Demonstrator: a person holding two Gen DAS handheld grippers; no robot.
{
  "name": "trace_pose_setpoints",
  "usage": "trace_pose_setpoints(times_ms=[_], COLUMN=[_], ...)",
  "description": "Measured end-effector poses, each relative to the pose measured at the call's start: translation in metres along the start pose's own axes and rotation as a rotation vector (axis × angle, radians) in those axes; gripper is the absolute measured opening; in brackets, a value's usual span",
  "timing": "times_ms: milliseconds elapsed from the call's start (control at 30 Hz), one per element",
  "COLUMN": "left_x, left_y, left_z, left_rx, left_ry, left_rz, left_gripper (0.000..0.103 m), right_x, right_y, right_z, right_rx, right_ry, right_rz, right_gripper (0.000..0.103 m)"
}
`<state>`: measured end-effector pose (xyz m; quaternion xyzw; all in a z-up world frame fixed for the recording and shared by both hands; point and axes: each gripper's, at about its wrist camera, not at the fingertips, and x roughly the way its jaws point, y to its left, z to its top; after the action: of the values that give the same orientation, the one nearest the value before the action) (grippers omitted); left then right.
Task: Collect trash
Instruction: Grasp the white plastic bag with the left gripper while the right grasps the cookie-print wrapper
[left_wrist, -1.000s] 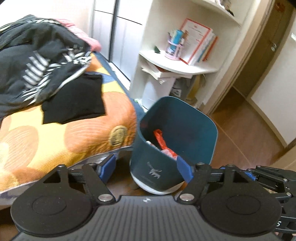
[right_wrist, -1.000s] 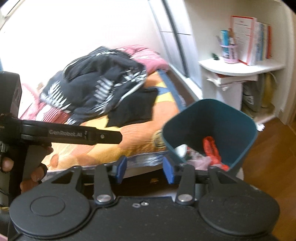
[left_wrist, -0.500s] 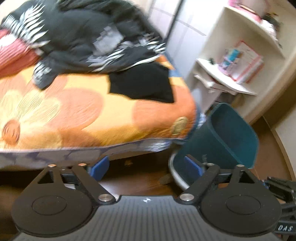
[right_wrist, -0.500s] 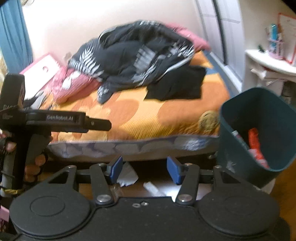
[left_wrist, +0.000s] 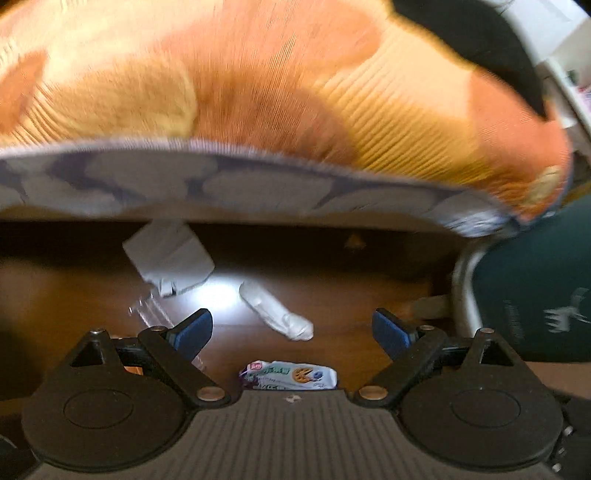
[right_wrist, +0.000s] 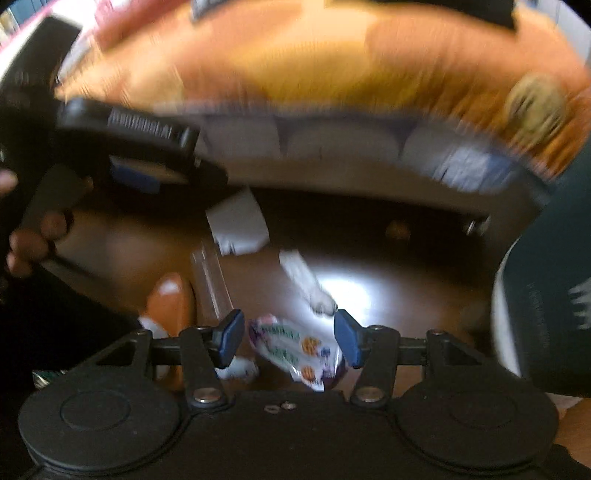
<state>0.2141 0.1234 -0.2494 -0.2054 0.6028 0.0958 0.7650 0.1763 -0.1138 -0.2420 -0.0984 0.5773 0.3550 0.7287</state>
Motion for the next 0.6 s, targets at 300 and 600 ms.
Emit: trace_pose_setpoints(times_ms=[300,600], left_x=[0.128,0.231], left_y=[0.011,0.021], left_z=[0.014,0.002], left_rx=[-0.067,-0.149], left_ry=[0.193,0.366], left_rz=[0.064,0.063], left_gripper=[0.094,0.094], right_x=[0.106,0.184], right_y=[-0.023,-0.041], right_z=[-0.011,-0.027], right_rx=[0.029,0.103], right_ry=[0.233,0.362], right_rz=[-0.015,0.007], right_gripper=[0.051,0.05])
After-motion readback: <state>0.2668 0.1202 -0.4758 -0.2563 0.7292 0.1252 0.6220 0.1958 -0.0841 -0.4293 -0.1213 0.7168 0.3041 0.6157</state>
